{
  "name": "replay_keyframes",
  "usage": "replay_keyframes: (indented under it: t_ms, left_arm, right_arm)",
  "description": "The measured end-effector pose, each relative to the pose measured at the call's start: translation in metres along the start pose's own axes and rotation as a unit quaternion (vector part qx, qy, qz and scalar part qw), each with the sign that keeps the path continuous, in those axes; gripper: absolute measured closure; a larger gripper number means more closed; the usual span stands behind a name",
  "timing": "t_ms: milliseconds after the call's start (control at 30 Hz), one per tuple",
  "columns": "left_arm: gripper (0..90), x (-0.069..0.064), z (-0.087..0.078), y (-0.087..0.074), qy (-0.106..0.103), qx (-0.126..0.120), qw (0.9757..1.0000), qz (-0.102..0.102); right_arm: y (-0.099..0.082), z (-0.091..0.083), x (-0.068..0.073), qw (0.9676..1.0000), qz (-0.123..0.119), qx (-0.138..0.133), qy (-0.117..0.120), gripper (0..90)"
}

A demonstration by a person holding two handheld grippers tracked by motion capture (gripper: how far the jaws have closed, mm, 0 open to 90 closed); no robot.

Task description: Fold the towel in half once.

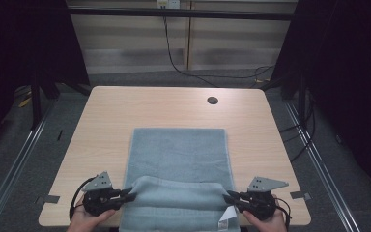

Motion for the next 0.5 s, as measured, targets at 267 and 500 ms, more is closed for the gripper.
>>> replay_keyframes:
  t_ms: [267,500]
  left_arm:
    - [60.2,-0.023,-0.017,-0.007,-0.046,-0.006,0.9989,0.008]
    - [54.0,-0.021,-0.039,0.024,-0.048,-0.066,0.9966,0.017]
  right_arm:
    - [-0.02,-0.025,0.021,0.9996,-0.008,0.014,0.023,67.0]
    - [-0.004,-0.048,0.009,0.9991,0.005,-0.04,0.009,63.5]
Point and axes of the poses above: each handheld gripper's, and its own axes: z roughly forward along the jaws, y roughly out of its top, x roughly to its left, the point moved 7 cm from there along z, roughly forward along the jaws, and after that the axes turned 4 degrees about -x, right-handed, at the moved point
